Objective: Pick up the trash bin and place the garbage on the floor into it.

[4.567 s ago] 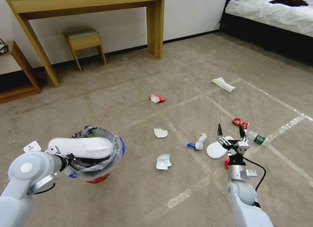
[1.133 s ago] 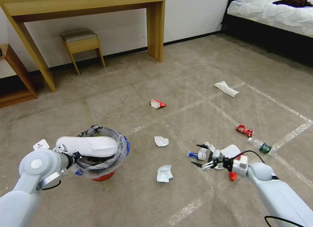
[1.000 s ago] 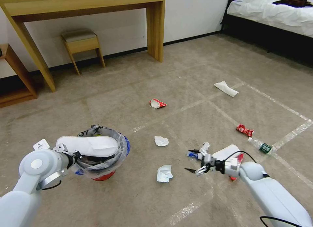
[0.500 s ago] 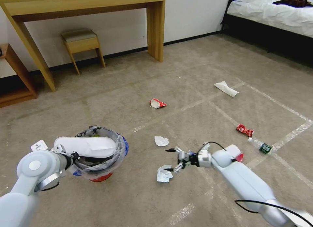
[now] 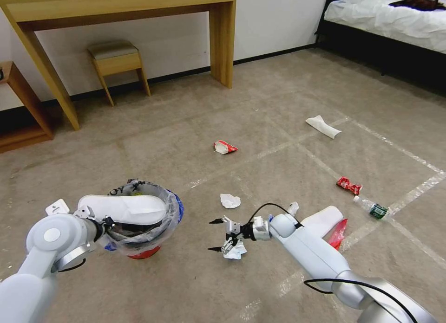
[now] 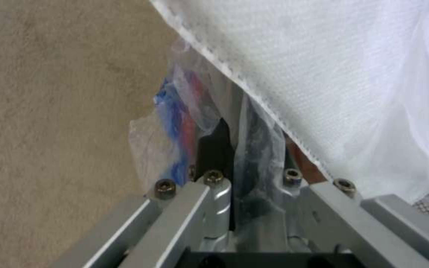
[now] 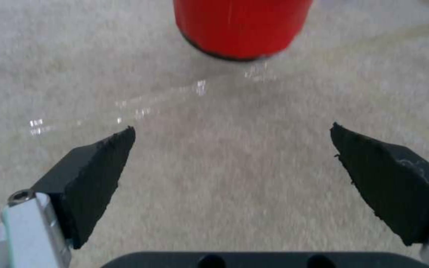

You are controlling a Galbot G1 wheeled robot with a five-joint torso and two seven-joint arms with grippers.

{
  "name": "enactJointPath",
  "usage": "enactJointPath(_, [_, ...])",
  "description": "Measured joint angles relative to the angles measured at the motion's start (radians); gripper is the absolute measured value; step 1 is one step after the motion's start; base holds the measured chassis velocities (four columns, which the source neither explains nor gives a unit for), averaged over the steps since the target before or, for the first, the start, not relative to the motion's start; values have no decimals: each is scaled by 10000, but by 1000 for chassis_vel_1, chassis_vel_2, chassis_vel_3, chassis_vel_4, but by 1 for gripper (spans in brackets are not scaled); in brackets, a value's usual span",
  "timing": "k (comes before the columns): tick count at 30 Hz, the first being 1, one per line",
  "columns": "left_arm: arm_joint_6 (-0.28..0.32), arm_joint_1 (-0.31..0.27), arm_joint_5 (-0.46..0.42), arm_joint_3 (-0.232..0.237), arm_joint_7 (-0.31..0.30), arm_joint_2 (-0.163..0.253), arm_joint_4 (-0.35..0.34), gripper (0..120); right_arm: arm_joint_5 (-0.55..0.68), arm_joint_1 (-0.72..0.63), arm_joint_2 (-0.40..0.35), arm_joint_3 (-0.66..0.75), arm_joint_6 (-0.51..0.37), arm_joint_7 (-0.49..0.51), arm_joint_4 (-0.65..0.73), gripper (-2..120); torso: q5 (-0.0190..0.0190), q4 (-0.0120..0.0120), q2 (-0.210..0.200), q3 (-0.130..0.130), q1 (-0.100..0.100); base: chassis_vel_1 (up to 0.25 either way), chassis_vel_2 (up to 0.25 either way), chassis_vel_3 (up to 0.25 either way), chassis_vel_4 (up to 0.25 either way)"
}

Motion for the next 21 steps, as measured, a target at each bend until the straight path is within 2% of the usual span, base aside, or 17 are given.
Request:
enactJointPath(12, [0, 50, 49, -15, 0, 23, -70, 4, -644, 539, -297, -375, -432, 215, -146, 100, 1, 0, 0, 0, 0, 0, 0, 0, 0])
enactJointPath(21, [-3, 45, 36, -18, 0, 38, -88, 4, -786, 750, -637, -273, -434, -85, -189, 100, 2, 0, 0, 0, 0, 0, 0, 0, 0])
